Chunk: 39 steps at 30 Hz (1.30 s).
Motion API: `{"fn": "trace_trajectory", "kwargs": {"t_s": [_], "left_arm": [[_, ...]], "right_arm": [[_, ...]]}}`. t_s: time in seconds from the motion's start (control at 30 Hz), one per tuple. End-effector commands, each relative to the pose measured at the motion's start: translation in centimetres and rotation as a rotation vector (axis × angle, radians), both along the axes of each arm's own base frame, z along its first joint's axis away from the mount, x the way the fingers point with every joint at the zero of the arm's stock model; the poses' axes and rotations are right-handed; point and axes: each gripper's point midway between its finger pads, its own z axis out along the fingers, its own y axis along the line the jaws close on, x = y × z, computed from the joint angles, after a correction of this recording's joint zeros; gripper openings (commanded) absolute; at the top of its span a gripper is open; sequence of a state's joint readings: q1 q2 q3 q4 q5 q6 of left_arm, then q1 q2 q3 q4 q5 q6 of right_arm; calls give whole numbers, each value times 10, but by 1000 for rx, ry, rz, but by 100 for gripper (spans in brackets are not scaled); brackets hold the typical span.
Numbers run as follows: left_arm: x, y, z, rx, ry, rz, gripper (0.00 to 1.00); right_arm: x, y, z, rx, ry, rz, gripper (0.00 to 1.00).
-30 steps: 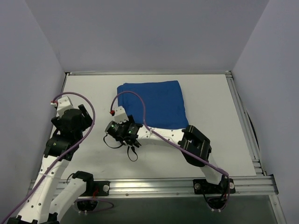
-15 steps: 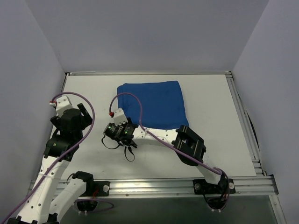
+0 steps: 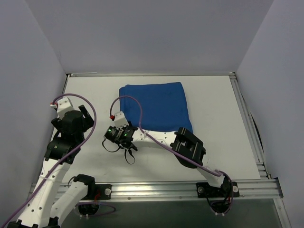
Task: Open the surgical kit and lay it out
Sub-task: Open the surgical kit at the center of the board.
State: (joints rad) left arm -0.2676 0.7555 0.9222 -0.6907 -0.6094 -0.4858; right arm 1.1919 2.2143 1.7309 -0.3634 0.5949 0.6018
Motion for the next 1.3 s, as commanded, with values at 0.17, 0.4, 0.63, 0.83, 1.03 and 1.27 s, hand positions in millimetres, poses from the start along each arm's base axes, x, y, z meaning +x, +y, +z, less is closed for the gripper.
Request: {"fn": "trace_trajectory", "kwargs": {"t_s": [0.17, 0.4, 0.63, 0.83, 1.03, 1.27], "left_arm": [[5, 0, 9, 2, -45, 2, 94], [4, 0, 9, 4, -45, 3, 94], [3, 3, 11, 9, -51, 11, 94], [1, 3, 13, 9, -60, 10, 94], [-1, 5, 16, 14, -77, 13, 94], [-5, 4, 22, 14, -99, 3, 94]], "right_arm": [[4, -8, 10, -41, -30, -26, 18], [8, -13, 23, -45, -47, -23, 0], [12, -14, 73, 22, -79, -9, 0], [40, -59, 108, 23, -105, -95, 0], [69, -140, 122, -19, -119, -234, 0], [108, -303, 137, -143, -143, -529, 0]]}}
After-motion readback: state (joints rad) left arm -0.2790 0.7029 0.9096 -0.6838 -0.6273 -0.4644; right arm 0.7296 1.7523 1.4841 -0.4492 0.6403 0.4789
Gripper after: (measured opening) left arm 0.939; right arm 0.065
